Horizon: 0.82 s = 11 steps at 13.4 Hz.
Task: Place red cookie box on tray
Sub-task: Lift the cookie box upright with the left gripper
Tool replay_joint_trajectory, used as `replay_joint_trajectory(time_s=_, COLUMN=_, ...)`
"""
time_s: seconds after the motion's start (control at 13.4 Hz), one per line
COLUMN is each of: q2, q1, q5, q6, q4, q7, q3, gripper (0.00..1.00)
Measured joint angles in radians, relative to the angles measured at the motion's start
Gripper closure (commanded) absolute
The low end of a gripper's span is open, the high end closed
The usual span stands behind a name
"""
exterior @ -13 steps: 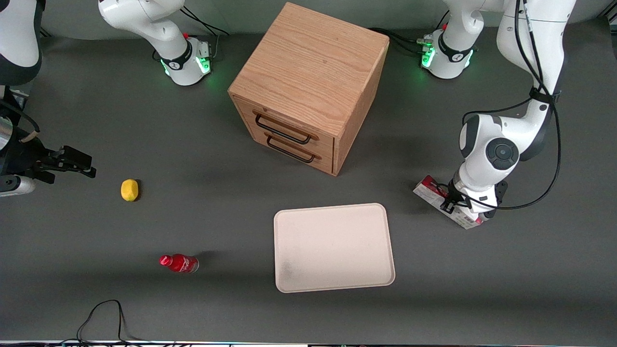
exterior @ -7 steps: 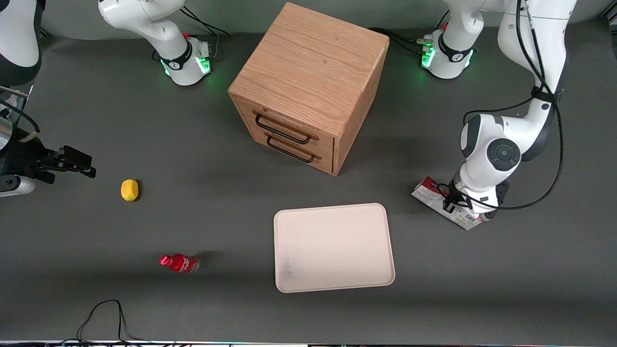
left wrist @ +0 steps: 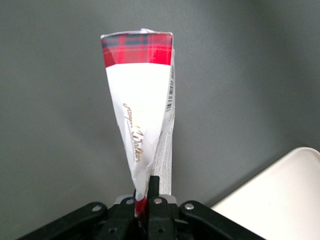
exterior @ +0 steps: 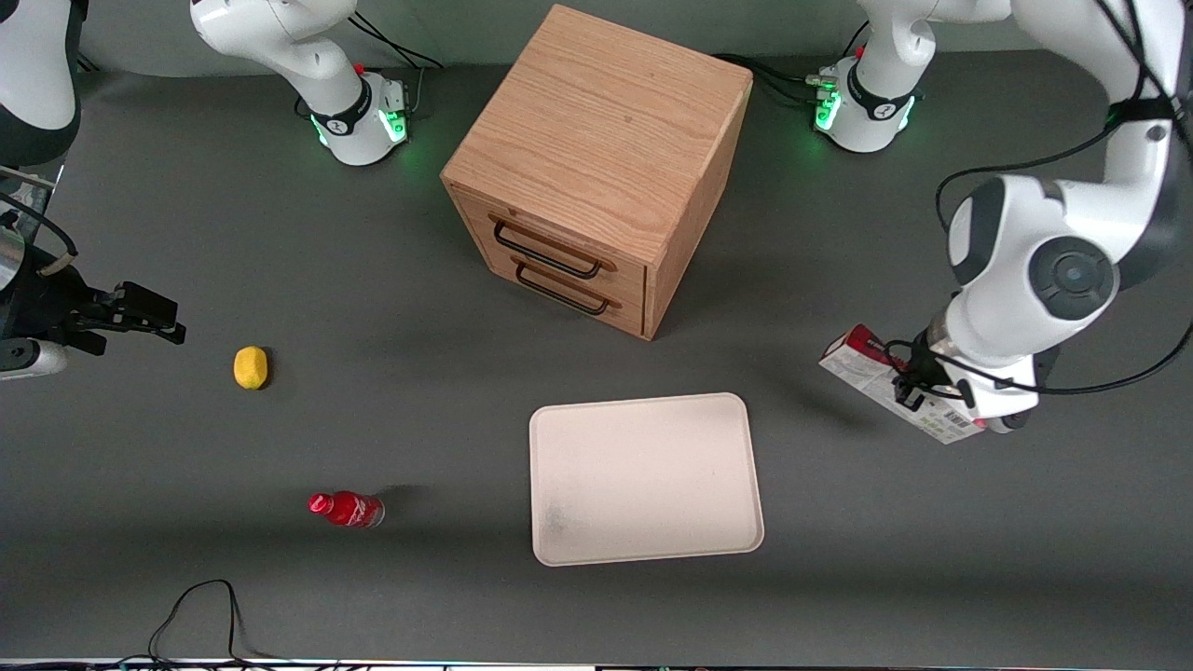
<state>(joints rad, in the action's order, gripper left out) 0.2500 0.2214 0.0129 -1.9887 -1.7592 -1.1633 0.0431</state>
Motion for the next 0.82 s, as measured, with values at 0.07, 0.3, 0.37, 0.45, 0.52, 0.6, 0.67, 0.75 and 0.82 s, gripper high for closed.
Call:
replay_joint_trajectory(time_s=0.07, q2=-0.014, q1=0.0, q5=0.0, q6=0.053, q4=0.036, q7=0.0, q3=0.0, gripper=1.0)
replay_joint_trajectory(time_s=0.3, q2=-0.039, q1=0.0, q5=0.002, q6=0.196, q4=0.135, q7=0.0, q3=0.0, gripper=1.0)
replay_joint_trajectory(time_s=0.37, q2=-0.042, q1=0.0, q5=0.002, q6=0.219, q4=0.158, q7=0.0, q3=0.0, gripper=1.0)
replay_joint_trajectory(time_s=0.45, q2=-0.042, q1=0.0, q5=0.002, q6=0.228, q4=0.177, q7=0.0, q3=0.0, gripper=1.0)
replay_joint_trajectory(time_s=0.52, q2=-0.042, q1=0.0, q5=0.002, q6=0.229, q4=0.191, q7=0.0, q3=-0.001, gripper=1.0)
replay_joint_trajectory(time_s=0.6, q2=-0.042, q1=0.0, q5=0.002, q6=0.229, q4=0.203, q7=0.002, q3=-0.002, gripper=1.0)
replay_joint_trajectory(time_s=0.67, q2=-0.042, q1=0.001, q5=0.003, q6=0.229, q4=0.213, q7=0.016, q3=-0.005, gripper=1.0)
replay_joint_trajectory(time_s=0.75, q2=-0.042, q1=0.007, q5=0.003, q6=0.229, q4=0.221, q7=0.059, q3=-0.008, gripper=1.0)
replay_joint_trajectory(time_s=0.82, q2=-0.041, q1=0.019, q5=0.003, q6=0.228, q4=0.228, q7=0.126, q3=-0.011, gripper=1.0)
